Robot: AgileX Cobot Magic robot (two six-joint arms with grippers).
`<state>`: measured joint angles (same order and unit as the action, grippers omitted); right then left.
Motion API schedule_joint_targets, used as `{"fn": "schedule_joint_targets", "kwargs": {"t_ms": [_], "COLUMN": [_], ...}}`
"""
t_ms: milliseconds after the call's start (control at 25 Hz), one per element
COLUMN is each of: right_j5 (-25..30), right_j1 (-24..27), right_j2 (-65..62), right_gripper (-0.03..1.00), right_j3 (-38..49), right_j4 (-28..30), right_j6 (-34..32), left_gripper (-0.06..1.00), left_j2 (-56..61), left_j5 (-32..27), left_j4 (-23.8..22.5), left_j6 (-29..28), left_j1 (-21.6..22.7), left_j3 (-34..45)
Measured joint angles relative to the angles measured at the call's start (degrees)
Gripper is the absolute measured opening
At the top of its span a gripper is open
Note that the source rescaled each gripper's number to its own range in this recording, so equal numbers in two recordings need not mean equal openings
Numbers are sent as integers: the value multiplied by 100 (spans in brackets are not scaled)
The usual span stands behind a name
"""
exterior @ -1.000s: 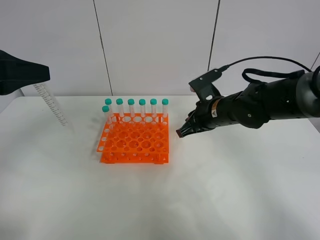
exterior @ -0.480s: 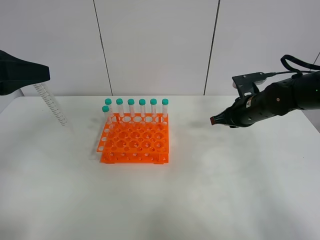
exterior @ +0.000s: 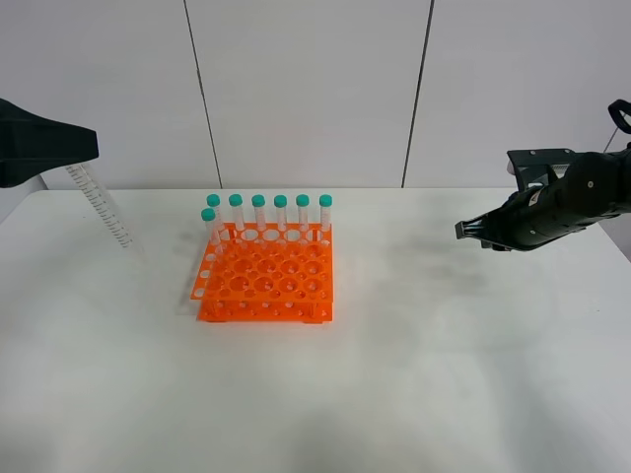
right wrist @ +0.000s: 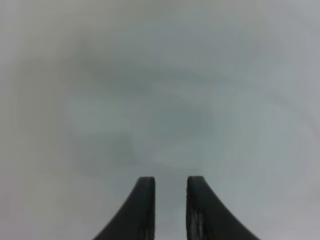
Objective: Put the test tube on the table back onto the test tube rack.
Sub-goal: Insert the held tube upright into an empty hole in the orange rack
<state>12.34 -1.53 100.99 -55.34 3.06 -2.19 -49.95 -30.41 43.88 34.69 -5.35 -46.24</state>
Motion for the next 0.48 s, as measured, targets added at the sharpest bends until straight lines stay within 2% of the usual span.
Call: {"fn": "schedule_joint_targets", "kwargs": {"t_ms": [480], "right_j5": [82], "right_j1": [470], "right_j2": [0], "right_gripper": [0], "right_j3": [0], "right_j4": [5], "right_j6": [22], "left_gripper": [1], "left_j2": [0], "left_j5": [0], "left_j4": [0], "left_j6": [0], "left_j1": [0], "left_j3": [0]}}
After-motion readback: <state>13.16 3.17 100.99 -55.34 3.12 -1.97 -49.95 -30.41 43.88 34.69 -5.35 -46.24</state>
